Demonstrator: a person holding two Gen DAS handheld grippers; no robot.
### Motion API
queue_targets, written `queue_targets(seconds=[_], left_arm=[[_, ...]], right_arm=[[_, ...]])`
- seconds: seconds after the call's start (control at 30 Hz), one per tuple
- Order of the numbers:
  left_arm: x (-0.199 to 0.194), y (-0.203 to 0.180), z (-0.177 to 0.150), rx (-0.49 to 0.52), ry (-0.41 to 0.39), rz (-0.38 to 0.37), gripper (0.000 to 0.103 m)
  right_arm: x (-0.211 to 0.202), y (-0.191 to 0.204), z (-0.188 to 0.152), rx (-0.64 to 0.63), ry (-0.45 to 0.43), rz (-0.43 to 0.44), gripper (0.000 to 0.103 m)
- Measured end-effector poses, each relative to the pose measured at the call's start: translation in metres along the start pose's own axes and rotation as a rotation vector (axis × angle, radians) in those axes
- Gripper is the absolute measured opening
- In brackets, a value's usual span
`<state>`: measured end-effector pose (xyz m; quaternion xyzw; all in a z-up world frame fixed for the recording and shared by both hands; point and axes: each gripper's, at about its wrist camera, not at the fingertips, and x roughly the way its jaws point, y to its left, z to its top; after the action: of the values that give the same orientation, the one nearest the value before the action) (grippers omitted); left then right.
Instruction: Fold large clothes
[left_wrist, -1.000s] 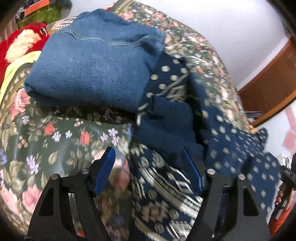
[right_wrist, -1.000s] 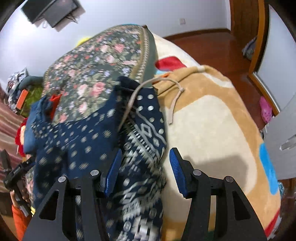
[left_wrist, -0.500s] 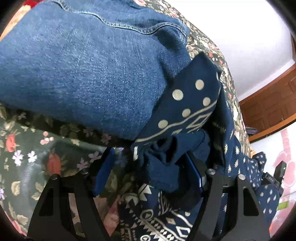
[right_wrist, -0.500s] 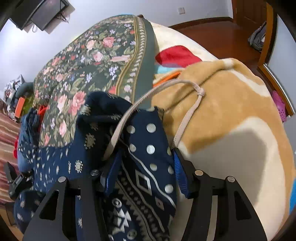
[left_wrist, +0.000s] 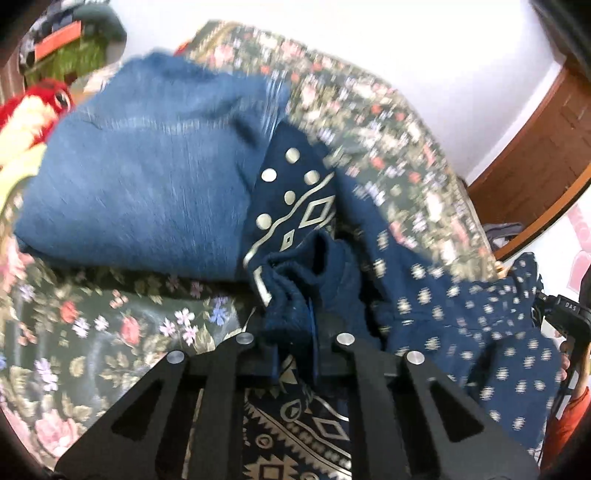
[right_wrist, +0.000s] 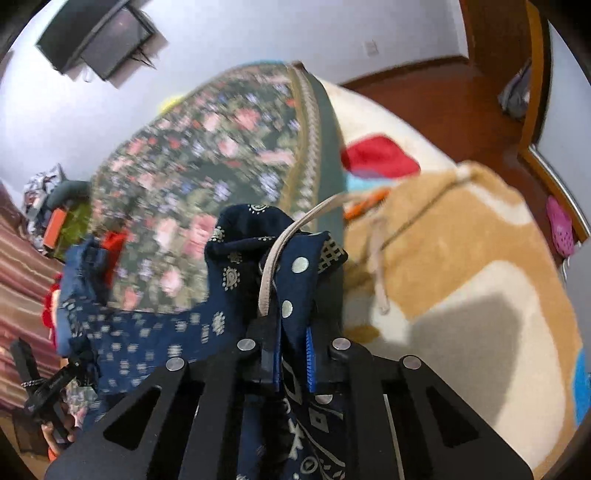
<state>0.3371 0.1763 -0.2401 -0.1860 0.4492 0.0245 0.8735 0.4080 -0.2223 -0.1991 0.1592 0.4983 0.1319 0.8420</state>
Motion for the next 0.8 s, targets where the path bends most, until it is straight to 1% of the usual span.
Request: queue_targets(seconds=[0.13,0.27,0.3,0.4,0.47,0.5,0.57,0.6,0.63,0.7,0.77,0.8], left_arm=[[-0.039,-0.014,0.006,0.031,-0.084,-0.021,0.01],[-0.074,-0.021,0.016,0.065,-0.174,-0.017,0.01],[-0.082,-0.022,0.02,0.072,-0.197,-0.011,0.009],[-0.094,-0.016,0.033,0.093,-0.251,0.012,0.009],[-0.097,-0.009,0.041,0.103,-0.261,0.022,0.009],[-0.095,-0.007,0.044,0.108,-0.259,0.027,0.009],[-0.088,-0.002,0.05,0.126,-0.247,0.04,0.009],[-0.082,0.0,0.052,0.131,-0.241,0.054,0.009],[-0.076,0.002,0.052,0.136,-0.228,0.065,0.009],[-0.064,0.011,0.051,0.125,-0.211,0.076,0.009],[-0.056,0.021,0.045,0.109,-0.198,0.079,0.009],[-0.053,0.025,0.042,0.104,-0.189,0.081,0.009]], right_arm=[[-0.026,0.026,0.006,-0.055,-0.045,0.035,0.008],[-0.041,0.058,0.015,-0.124,-0.099,0.07,0.007],[-0.045,0.066,0.018,-0.14,-0.115,0.08,0.006],[-0.049,0.083,0.029,-0.173,-0.16,0.077,0.004],[-0.051,0.091,0.041,-0.186,-0.209,0.069,0.002],[-0.05,0.094,0.049,-0.187,-0.215,0.074,0.002],[-0.042,0.097,0.058,-0.192,-0.193,0.066,0.002],[-0.034,0.097,0.062,-0.189,-0.19,0.027,0.002],[-0.029,0.096,0.06,-0.187,-0.185,0.006,0.002],[-0.015,0.09,0.057,-0.182,-0.155,0.0,0.003],[0.007,0.078,0.048,-0.17,-0.08,-0.015,0.007],[0.023,0.07,0.042,-0.163,-0.03,-0.034,0.017]])
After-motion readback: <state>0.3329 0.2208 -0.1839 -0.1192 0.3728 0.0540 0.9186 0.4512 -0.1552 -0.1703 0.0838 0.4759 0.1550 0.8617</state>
